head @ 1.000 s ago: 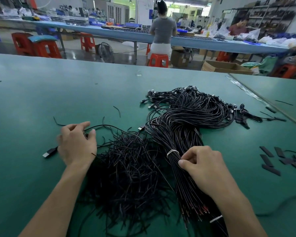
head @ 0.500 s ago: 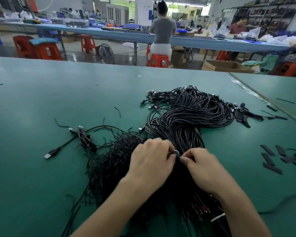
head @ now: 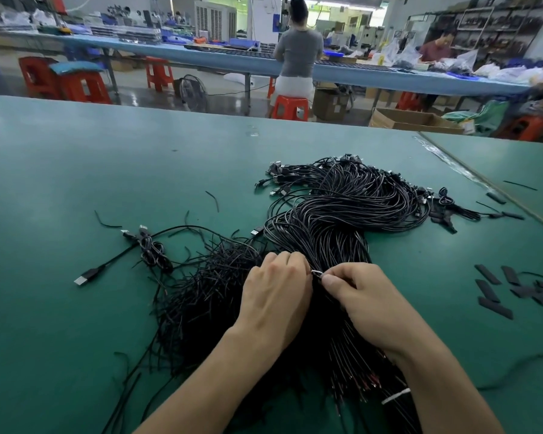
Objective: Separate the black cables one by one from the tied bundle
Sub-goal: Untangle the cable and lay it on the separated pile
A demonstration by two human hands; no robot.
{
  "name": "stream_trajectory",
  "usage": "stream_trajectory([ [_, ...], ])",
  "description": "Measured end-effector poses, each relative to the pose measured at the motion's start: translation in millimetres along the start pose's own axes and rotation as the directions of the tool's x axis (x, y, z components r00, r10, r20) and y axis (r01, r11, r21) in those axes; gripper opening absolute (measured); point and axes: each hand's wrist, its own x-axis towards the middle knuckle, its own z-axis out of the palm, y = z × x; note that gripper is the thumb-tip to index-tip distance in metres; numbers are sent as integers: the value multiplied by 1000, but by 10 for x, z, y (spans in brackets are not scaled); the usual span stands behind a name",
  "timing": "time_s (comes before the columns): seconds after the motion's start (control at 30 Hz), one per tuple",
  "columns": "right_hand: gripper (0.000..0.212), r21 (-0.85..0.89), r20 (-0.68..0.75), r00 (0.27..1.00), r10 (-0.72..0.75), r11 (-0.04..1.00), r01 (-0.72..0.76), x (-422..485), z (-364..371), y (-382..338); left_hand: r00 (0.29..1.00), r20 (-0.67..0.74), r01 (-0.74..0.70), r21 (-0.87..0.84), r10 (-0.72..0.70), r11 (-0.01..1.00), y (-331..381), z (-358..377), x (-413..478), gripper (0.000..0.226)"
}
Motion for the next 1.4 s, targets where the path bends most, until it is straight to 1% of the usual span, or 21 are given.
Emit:
stream_trajectory([
  [0.1,23,24,54,998,-34,999,33,-36,-29,-27,1000,-18,-2,17,2,1000,-15,26,12,13],
  [0.17,21,57,158,984,-81,996,73,-92,-161,-88,998,-58,-1,-27,0,1000,-33,27,11,12],
  [0.2,20,31,229,965,-129,992,125,-140,-271,-129,997,-78,2,-70,-7,998,-42,16,6,12],
  [0.27,15,-9,411,885,-219,970,244,-278,-537,-222,995,-95,8,-141,-21,990,-77,-10,-7,13],
  [0.33,7,-6,560,807,-190,972,233,-449,-778,-301,995,-90,14,-184,-31,983,-131,-26,-3,12],
  [0.37,12,-59,586,799,-134,976,207,-514,-869,-308,995,-80,38,-209,-56,977,-158,-36,10,11],
  [0.4,18,-139,574,815,-79,971,193,-549,-935,-297,994,-66,71,-233,-89,970,-175,-47,24,11],
  [0.43,16,-245,521,853,-31,952,184,-562,-965,-275,992,-52,101,-248,-118,963,-183,-54,34,12],
  [0.47,8,-344,448,894,4,924,168,-548,-960,-255,990,-43,121,-254,-136,960,-181,-60,41,12],
  [0.53,5,-480,289,957,15,867,131,-484,-848,-251,989,-34,128,-253,-141,959,-164,-66,54,12],
  [0.63,25,-461,130,992,-6,885,66,-330,-458,-261,994,8,106,-263,-108,959,-142,-89,69,11],
  [0.8,20,-468,-119,987,-104,883,36,-129,165,-207,999,44,25,-297,-12,955,-160,-125,84,7],
  [0.9,17,-381,-248,962,-115,924,13,-75,246,-151,999,47,7,-302,8,953,-168,-117,83,9],
  [0.97,14,-364,-283,952,-118,931,7,-70,250,-146,999,48,5,-301,10,954,-166,-103,82,9],
  [1.03,13,-377,-272,956,-114,926,3,-66,229,-149,999,48,10,-292,4,956,-156,-87,70,9],
  [1.17,15,-326,-187,978,-90,945,25,-86,106,-141,998,43,49,-263,-39,964,-133,-68,66,8],
  [1.23,16,-343,-103,989,-108,937,66,-133,-23,-179,997,56,71,-270,-58,960,-130,-62,76,10],
  [1.27,16,-349,-6,992,-123,930,113,-162,-99,-212,996,61,77,-277,-62,958,-133,-62,76,12],
  [1.3,16,-340,137,981,-137,924,176,-195,-179,-262,996,63,81,-285,-65,955,-139,-62,73,13],
  [1.33,15,-312,310,940,-140,919,240,-237,-252,-328,996,63,81,-289,-65,954,-146,-61,69,13],
  [1.4,10,-223,607,786,-119,924,312,-347,-341,-458,996,56,78,-277,-64,958,-156,-57,60,14],
])
